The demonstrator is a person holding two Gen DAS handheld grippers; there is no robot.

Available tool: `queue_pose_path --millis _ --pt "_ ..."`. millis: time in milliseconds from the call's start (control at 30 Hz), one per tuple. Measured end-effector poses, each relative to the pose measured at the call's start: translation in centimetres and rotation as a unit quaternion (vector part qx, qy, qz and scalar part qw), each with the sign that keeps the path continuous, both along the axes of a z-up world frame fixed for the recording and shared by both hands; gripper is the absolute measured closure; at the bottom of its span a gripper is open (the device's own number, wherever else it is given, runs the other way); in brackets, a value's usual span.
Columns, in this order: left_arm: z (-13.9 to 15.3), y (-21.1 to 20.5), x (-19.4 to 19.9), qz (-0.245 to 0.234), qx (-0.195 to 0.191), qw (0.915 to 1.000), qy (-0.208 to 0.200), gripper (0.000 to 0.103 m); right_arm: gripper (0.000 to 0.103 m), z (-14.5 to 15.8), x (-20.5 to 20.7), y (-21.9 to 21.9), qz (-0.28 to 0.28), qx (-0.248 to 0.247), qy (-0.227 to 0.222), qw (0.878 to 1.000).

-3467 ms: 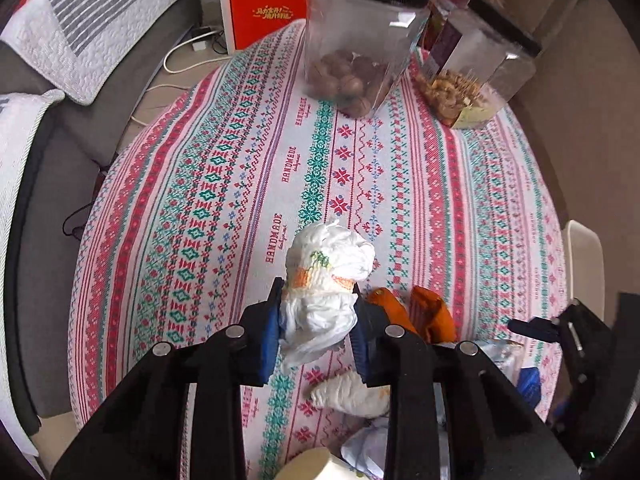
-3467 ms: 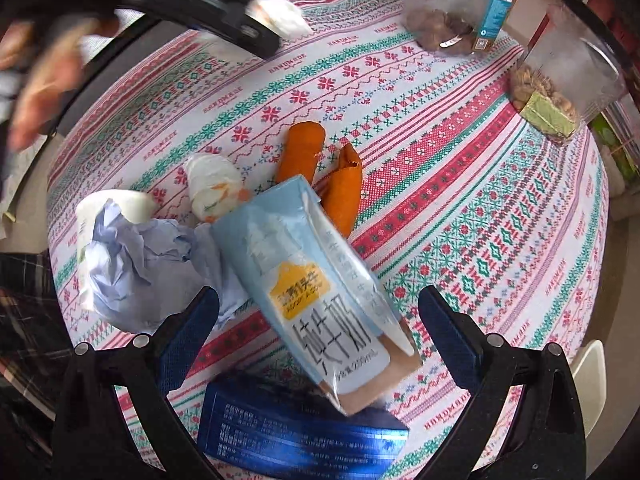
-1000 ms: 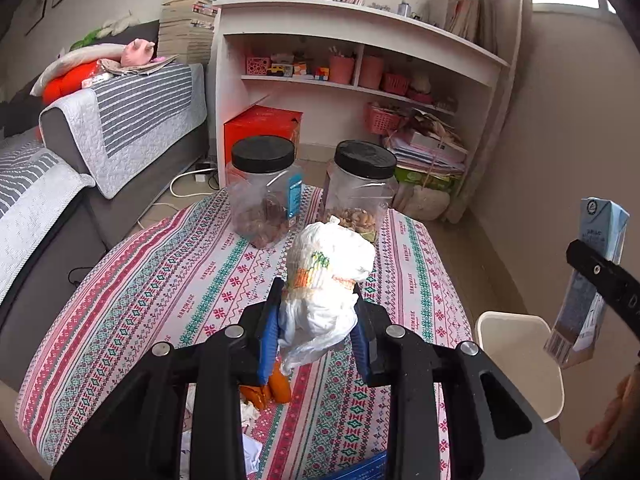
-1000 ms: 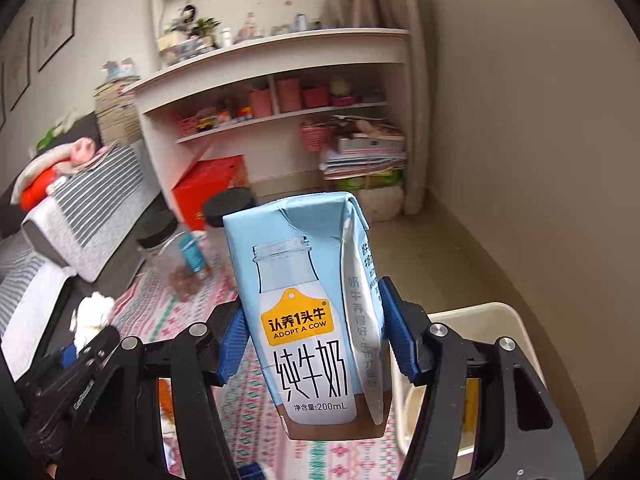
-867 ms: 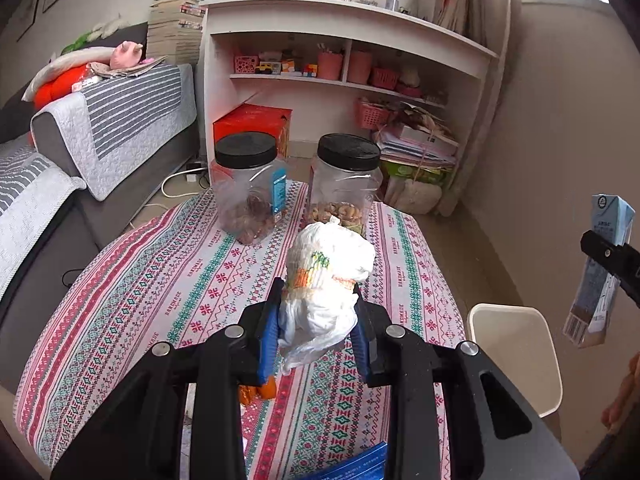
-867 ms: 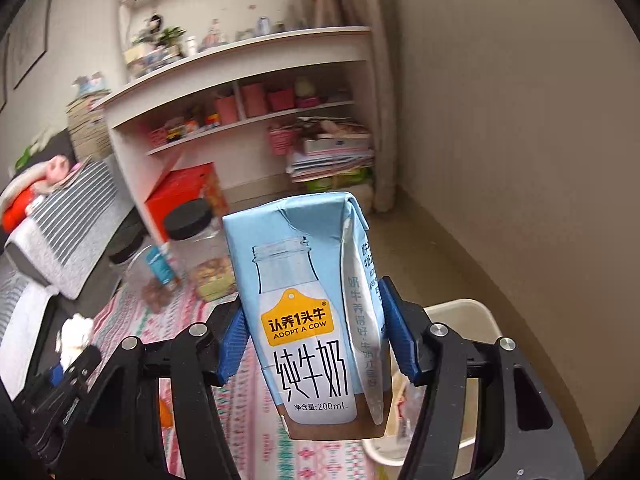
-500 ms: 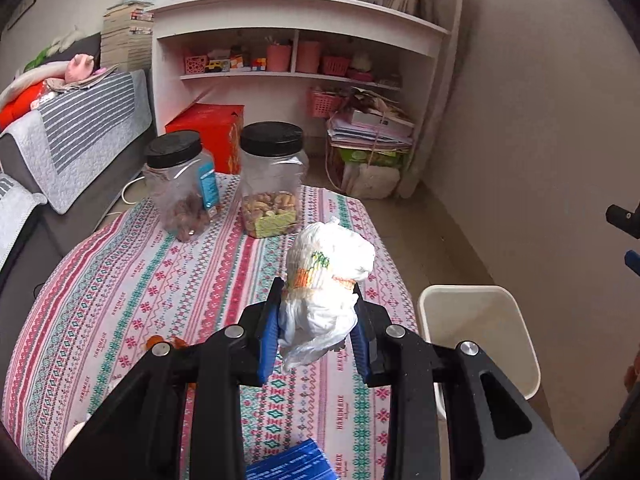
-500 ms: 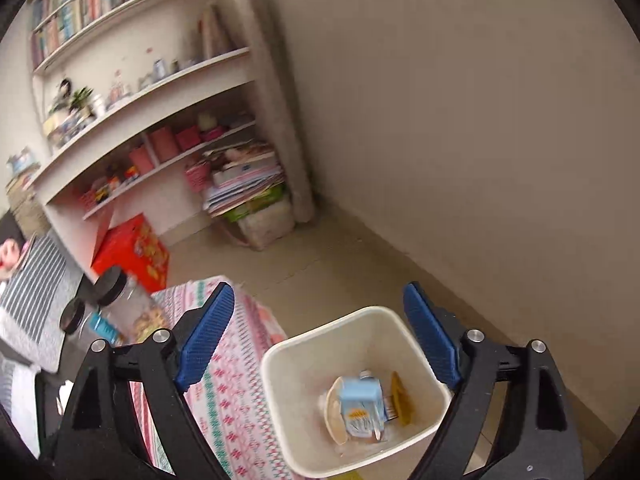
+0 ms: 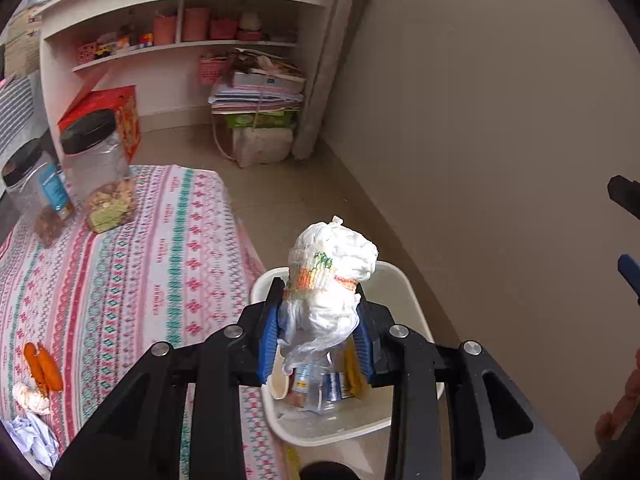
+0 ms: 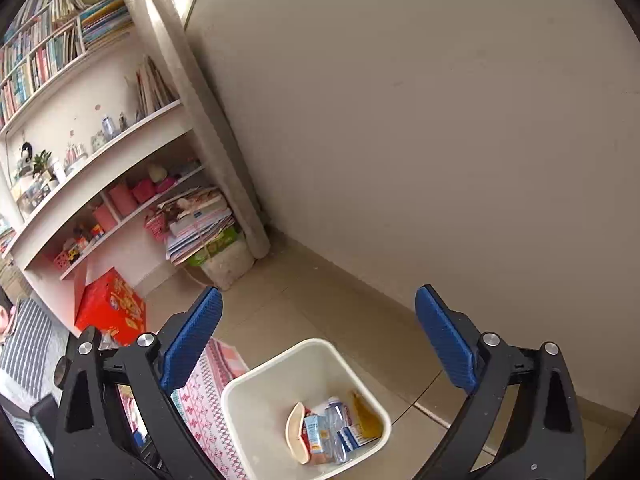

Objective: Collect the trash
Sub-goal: 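Lower the white bag and yellow packet into the bin and open the left tool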

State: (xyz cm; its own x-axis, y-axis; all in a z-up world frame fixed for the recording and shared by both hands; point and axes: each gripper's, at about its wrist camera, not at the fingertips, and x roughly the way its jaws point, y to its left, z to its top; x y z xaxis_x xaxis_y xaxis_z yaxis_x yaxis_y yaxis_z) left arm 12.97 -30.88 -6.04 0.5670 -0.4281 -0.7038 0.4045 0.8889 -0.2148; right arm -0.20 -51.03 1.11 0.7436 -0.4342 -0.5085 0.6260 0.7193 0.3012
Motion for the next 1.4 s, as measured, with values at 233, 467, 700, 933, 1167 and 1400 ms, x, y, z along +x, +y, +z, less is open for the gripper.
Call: queue_pose_path --millis 233,467,700,933,1167,1400 --pt "1.9 -1.7 -0.4 -0.003 0.005 0.9997 -0.023 0.040 0.007 0.4 -0.5 -0.5 -0.008 -0.027 0.014 1.000" --pt "2.1 0.4 -1.3 0.031 0.033 0.9979 -0.046 0.030 0.007 0.2 -0.1 0.2 0.000 -0.033 0.032 0.999" --pt "2.9 4.2 -2.3 0.073 0.058 0.9925 -0.079 0.016 0.007 -0.6 0.8 3.2 0.021 -0.042 0.059 0.997" --pt "2.4 8.6 -3.5 0.102 0.086 0.9861 -0.098 0.011 0.007 -1.6 2.3 9.2 0.084 -0.089 0.106 0.987" --pt "-0.5 13.9 -3.5 0.121 0.161 0.9772 -0.069 0.010 0.007 -3.0 4.3 14.9 0.162 -0.097 0.131 0.973" --pt "-3.2 20.3 -2.9 0.141 0.200 0.9696 -0.004 0.010 0.007 -4.2 6.5 20.4 0.222 -0.121 0.160 0.954"
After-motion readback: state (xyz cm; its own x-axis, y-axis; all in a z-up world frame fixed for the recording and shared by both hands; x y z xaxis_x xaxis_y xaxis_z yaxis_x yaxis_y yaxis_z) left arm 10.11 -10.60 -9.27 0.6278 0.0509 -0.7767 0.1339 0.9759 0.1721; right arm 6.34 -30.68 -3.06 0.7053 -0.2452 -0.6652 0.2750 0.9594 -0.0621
